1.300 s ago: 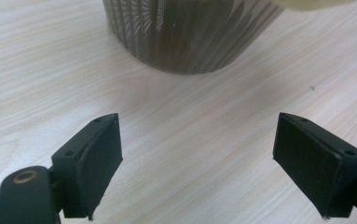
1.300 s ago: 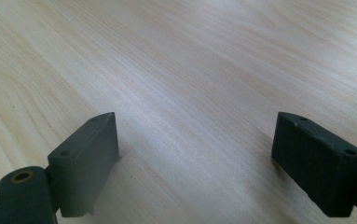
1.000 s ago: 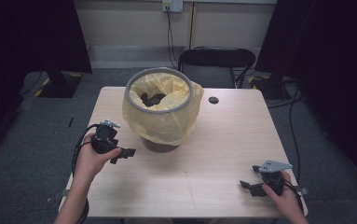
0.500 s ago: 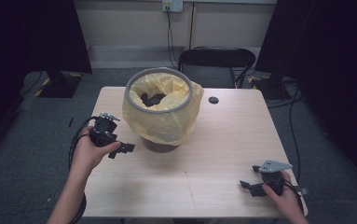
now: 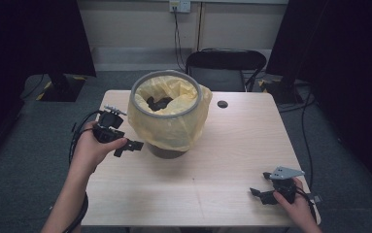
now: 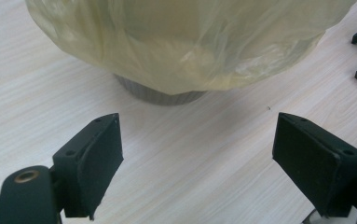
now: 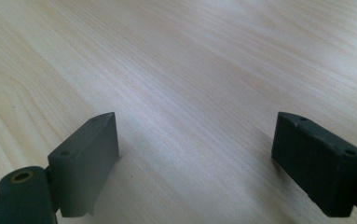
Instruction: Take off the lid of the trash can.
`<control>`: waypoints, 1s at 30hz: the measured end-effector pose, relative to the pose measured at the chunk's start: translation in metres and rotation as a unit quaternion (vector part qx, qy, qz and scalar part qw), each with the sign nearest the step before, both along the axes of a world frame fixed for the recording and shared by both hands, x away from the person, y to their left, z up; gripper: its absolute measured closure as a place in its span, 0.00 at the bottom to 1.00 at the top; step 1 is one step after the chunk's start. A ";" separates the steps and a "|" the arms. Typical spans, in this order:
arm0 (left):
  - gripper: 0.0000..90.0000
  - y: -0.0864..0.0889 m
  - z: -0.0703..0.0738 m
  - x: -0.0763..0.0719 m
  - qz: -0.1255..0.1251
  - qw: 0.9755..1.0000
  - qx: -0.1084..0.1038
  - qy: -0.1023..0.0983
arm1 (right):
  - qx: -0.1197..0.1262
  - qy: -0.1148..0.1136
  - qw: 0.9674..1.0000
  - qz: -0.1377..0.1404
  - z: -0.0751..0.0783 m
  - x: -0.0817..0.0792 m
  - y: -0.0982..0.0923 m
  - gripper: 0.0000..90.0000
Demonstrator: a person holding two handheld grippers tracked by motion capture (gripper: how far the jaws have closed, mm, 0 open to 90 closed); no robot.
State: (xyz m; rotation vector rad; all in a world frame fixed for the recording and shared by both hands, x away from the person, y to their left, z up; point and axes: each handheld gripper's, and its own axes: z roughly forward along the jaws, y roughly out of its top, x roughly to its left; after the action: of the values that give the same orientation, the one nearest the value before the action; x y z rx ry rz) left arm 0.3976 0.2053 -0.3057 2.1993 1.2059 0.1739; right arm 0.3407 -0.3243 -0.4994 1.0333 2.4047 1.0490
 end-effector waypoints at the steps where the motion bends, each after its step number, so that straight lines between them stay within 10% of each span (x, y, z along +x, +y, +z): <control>1: 0.17 0.000 0.003 0.000 -0.001 1.000 0.000 0.001 | 0.000 0.000 1.000 0.000 0.000 0.000 0.000 0.15; 30: 0.17 -0.004 0.065 0.022 0.009 1.000 0.008 -0.004 | 0.000 0.001 1.000 0.001 0.000 0.000 0.000 0.15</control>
State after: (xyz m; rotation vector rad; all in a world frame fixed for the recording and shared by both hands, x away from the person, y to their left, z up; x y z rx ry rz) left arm 0.4201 0.2011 -0.2407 2.1994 1.2239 0.2006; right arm 0.3408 -0.3244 -0.4993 1.0331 2.4069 1.0484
